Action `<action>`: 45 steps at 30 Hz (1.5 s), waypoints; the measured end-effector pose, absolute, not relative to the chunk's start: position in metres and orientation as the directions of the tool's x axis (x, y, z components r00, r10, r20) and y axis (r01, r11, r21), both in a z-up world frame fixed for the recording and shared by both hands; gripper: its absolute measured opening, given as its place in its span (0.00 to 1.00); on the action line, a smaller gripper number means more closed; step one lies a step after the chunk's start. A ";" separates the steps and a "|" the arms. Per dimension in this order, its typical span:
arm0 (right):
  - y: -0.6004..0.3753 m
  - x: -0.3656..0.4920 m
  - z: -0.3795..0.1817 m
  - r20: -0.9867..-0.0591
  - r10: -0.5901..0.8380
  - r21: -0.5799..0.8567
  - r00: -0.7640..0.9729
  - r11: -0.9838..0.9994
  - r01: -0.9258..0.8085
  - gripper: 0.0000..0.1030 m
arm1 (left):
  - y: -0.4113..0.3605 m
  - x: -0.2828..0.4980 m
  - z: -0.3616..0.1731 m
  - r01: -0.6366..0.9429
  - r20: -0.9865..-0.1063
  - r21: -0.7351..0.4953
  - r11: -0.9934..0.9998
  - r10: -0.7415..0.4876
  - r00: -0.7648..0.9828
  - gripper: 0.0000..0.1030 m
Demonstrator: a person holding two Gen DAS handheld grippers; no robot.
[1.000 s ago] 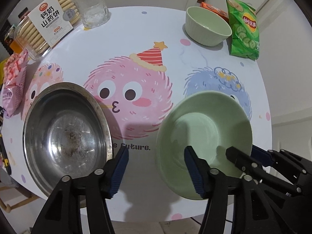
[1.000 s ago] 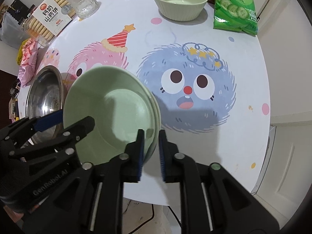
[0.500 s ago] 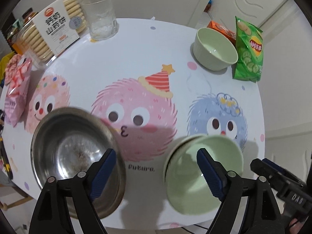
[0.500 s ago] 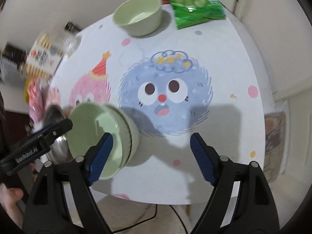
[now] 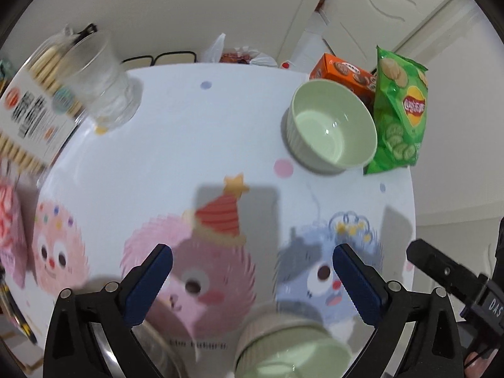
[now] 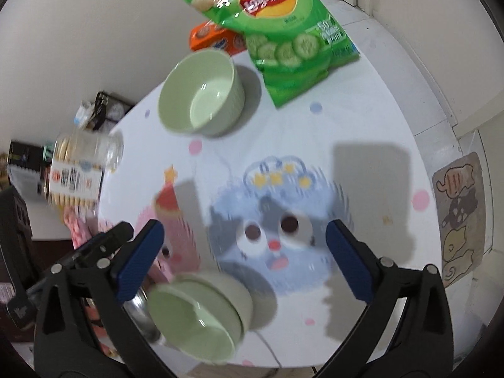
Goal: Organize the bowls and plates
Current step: 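Grip the second green bowl by the chip bag with the left tool while the right tool grips it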
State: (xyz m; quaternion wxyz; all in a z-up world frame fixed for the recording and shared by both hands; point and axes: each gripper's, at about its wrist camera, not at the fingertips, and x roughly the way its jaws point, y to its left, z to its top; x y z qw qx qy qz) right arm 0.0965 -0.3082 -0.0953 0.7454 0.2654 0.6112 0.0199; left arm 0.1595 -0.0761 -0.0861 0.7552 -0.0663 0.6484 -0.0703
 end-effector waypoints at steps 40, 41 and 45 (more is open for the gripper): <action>-0.304 0.215 -0.168 -0.905 0.379 0.422 0.192 0.749 0.510 0.18 | -0.118 0.287 -0.150 0.084 -0.966 -0.258 0.962 -0.259 -0.009 0.19; -0.305 0.214 -0.168 -0.903 0.384 0.428 0.195 0.748 0.508 0.16 | -0.119 0.286 -0.150 0.088 -0.964 -0.264 0.961 -0.264 -0.009 0.16; -0.307 0.215 -0.166 -0.908 0.370 0.418 0.195 0.773 0.477 0.16 | -0.124 0.282 -0.145 0.101 -0.966 -0.256 0.961 -0.257 0.000 0.11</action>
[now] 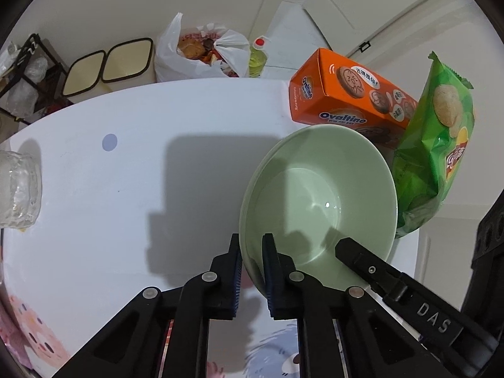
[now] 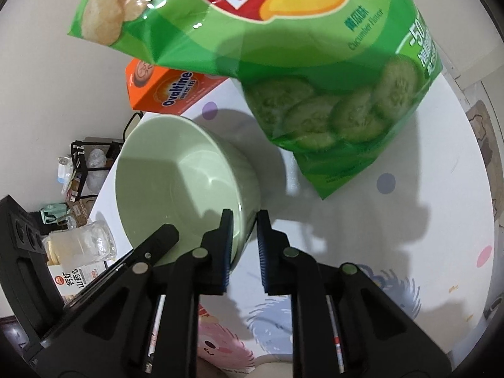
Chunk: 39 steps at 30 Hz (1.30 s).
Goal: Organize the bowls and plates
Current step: 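Grip the second green bowl by the chip bag with the left tool while the right tool grips it, then carry the second green bowl with both tools over the bowl stack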
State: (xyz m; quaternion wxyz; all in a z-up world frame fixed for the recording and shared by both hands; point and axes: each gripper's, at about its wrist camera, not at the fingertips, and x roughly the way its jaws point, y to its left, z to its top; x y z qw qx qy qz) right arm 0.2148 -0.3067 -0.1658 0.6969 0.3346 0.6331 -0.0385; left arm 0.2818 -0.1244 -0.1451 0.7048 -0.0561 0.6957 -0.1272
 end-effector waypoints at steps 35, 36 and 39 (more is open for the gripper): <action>-0.288 0.061 -0.077 -0.849 0.424 0.498 0.315 0.842 0.209 0.16 | -0.074 0.084 -0.033 0.024 -0.935 -0.301 0.953 -0.300 0.191 0.11; -0.286 0.053 -0.075 -0.848 0.425 0.498 0.316 0.843 0.201 0.16 | -0.073 0.076 -0.030 0.021 -0.935 -0.299 0.954 -0.298 0.194 0.11; -0.282 0.037 -0.072 -0.849 0.427 0.494 0.312 0.852 0.177 0.16 | -0.070 0.055 -0.029 0.004 -0.934 -0.307 0.952 -0.302 0.193 0.11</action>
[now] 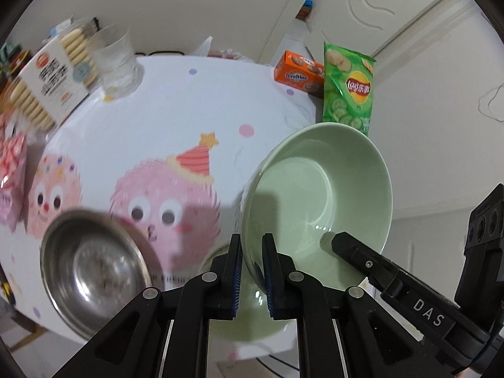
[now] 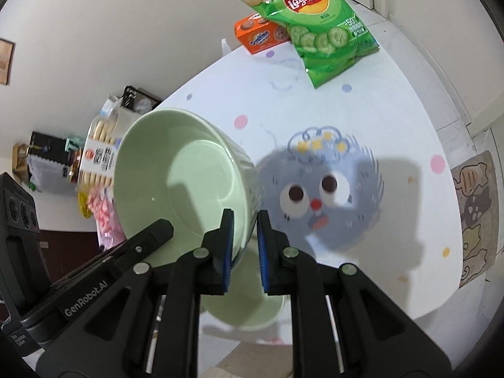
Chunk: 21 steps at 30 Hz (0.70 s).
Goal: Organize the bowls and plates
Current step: 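Carry the second green bowl with both tools over the bowl stack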
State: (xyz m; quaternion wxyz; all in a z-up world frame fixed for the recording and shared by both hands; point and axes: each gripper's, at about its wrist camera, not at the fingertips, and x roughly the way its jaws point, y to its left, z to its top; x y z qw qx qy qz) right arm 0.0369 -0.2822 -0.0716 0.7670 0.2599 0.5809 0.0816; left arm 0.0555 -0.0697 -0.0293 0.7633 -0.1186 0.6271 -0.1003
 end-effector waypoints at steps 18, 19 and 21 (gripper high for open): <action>-0.257 -0.015 -0.105 -0.892 0.411 0.436 0.187 0.892 0.120 0.16 | -0.059 -0.018 -0.068 -0.052 -0.957 -0.279 0.959 -0.272 0.103 0.12; -0.256 -0.015 -0.106 -0.895 0.407 0.431 0.181 0.895 0.117 0.16 | -0.059 -0.019 -0.070 -0.051 -0.959 -0.272 0.961 -0.266 0.100 0.12; -0.253 -0.014 -0.109 -0.902 0.398 0.419 0.166 0.901 0.111 0.16 | -0.060 -0.019 -0.073 -0.051 -0.961 -0.267 0.962 -0.261 0.093 0.12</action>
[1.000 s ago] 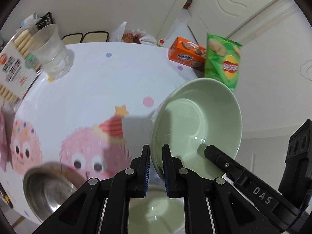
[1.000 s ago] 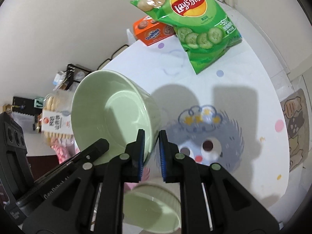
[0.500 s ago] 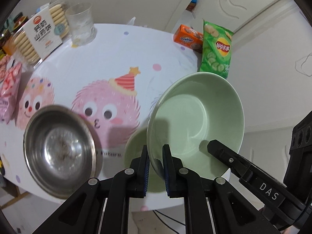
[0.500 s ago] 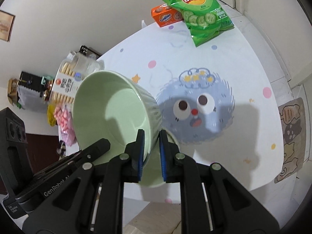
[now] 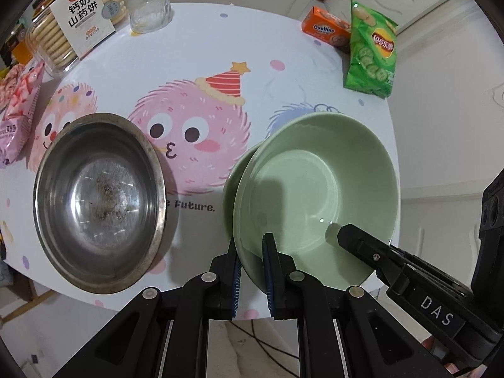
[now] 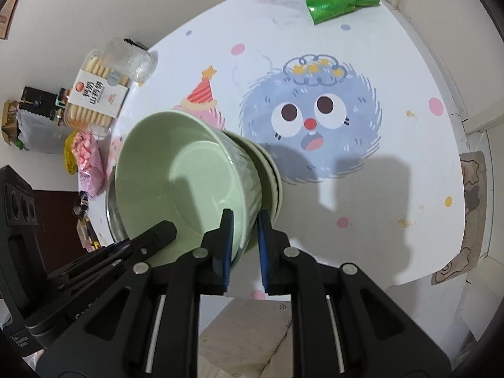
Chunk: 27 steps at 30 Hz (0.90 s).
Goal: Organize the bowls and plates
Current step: 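Carry the second green bowl with both tools over the bowl stack, then lower the green bowl onto the stack and open both tools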
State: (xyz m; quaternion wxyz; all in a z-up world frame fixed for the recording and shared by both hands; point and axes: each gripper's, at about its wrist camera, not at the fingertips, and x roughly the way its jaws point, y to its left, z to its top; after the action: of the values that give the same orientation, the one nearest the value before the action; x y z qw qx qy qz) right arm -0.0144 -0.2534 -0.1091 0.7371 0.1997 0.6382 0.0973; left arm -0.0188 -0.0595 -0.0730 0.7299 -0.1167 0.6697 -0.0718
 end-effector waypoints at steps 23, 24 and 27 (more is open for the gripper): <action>-0.228 -0.001 -0.111 -0.960 0.272 0.273 0.061 0.962 0.014 0.23 | -0.061 -0.012 -0.084 -0.039 -0.968 -0.251 0.967 -0.250 0.039 0.23; -0.226 -0.002 -0.110 -0.963 0.264 0.265 0.061 0.964 0.006 0.27 | -0.061 -0.012 -0.085 -0.042 -0.966 -0.256 0.966 -0.255 0.036 0.23; -0.225 -0.003 -0.109 -0.962 0.267 0.267 0.053 0.964 -0.003 0.30 | -0.059 -0.012 -0.089 -0.052 -0.965 -0.263 0.963 -0.262 0.023 0.24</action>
State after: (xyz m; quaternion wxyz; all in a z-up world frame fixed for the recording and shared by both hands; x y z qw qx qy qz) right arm -0.0031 -0.2250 -0.1089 0.7193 0.0969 0.6815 0.0936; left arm -0.0121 -0.0588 -0.0888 0.7061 -0.1130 0.6951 -0.0743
